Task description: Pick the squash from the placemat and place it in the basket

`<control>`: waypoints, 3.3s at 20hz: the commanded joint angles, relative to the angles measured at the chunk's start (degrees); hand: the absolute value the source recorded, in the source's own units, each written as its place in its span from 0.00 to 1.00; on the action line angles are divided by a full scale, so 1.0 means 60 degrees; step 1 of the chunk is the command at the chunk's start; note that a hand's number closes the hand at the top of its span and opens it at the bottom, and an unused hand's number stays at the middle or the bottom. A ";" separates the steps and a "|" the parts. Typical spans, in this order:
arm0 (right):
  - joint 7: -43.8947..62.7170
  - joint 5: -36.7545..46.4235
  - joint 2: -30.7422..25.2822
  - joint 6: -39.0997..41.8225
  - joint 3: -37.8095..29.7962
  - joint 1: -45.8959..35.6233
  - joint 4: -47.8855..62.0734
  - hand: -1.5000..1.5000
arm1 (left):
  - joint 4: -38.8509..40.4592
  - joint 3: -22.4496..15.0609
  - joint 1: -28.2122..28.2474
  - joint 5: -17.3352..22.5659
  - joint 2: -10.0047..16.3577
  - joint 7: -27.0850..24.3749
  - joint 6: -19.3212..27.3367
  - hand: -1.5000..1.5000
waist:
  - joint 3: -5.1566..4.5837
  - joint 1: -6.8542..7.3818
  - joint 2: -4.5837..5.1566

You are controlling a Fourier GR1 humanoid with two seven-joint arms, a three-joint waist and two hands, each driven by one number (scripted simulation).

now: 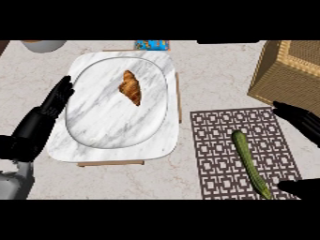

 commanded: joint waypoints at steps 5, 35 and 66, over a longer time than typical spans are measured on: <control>0.2515 -0.1400 -0.2971 0.3549 -0.0987 0.0303 -0.1758 0.00 | -0.0177 0.0087 -0.0063 0.0064 -0.0034 0.0135 -0.0149 0.50 | 0.0030 0.0107 0.0013; 0.0181 0.1616 0.1581 0.4723 -0.1956 0.0105 0.0719 0.00 | -0.0323 0.0708 -0.0050 -0.0993 -0.1102 0.0235 -0.1107 0.50 | 0.0058 0.0387 0.0077; -0.1572 0.5562 0.3710 0.3862 -0.1342 0.0803 0.1656 0.00 | 0.0577 0.1992 -0.0566 -0.1582 -0.1734 -0.0012 -0.2203 0.50 | 0.0056 0.0321 0.0079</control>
